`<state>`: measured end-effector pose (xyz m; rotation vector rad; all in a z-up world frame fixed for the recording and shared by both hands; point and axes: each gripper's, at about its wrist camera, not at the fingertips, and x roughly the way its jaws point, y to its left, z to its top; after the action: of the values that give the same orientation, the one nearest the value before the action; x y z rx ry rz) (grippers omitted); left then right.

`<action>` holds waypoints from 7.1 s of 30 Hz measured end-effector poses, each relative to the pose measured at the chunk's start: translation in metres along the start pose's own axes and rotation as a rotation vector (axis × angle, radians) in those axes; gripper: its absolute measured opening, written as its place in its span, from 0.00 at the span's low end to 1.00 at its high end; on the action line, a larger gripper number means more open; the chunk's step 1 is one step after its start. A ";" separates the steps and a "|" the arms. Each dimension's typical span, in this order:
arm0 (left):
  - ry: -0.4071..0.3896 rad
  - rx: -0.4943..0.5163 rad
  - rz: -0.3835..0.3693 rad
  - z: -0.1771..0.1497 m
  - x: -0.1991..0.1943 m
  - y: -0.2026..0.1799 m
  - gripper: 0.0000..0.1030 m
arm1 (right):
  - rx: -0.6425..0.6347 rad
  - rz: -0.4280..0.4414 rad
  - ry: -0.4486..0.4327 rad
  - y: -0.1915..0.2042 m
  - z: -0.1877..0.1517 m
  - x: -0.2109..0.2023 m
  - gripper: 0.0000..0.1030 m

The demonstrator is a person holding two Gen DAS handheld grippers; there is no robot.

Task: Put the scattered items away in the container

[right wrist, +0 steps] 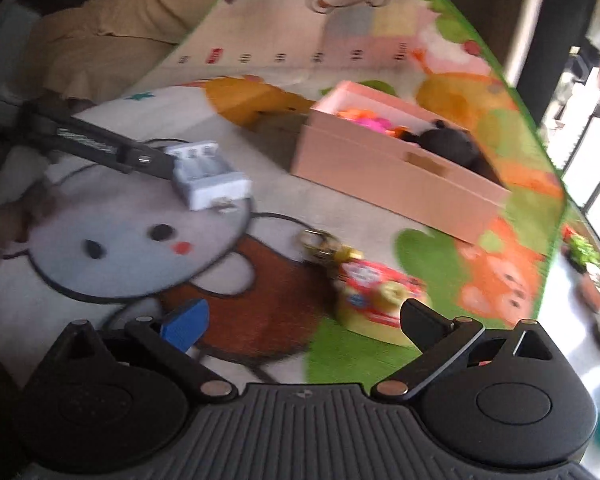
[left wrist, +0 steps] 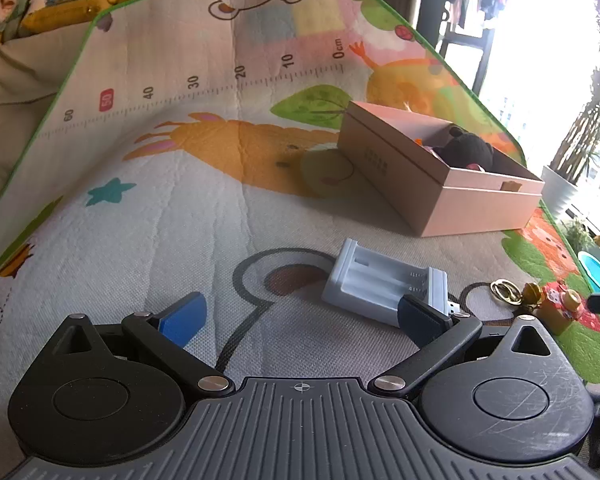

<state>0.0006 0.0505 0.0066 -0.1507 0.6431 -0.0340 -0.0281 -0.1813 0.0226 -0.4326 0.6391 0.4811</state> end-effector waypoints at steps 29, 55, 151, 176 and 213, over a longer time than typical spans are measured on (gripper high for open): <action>0.012 0.082 -0.052 0.002 0.001 -0.011 1.00 | 0.314 0.034 0.009 -0.057 0.000 0.023 0.54; 0.062 0.338 -0.105 0.015 0.038 -0.064 0.99 | 0.301 0.032 -0.006 -0.052 -0.013 0.024 1.00; -0.292 0.389 -0.240 0.157 0.102 -0.120 0.90 | 0.310 -0.005 -0.319 -0.147 0.195 0.069 0.54; -0.085 0.289 -0.306 0.119 0.083 -0.087 0.97 | 0.484 0.052 -0.110 -0.190 0.114 0.104 0.83; -0.083 0.132 -0.186 0.098 0.080 -0.021 1.00 | 0.596 0.094 -0.126 -0.124 0.129 0.134 1.00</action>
<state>0.1232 0.0358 0.0395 -0.0839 0.5406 -0.2480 0.1927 -0.1757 0.0577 0.1912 0.6484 0.3801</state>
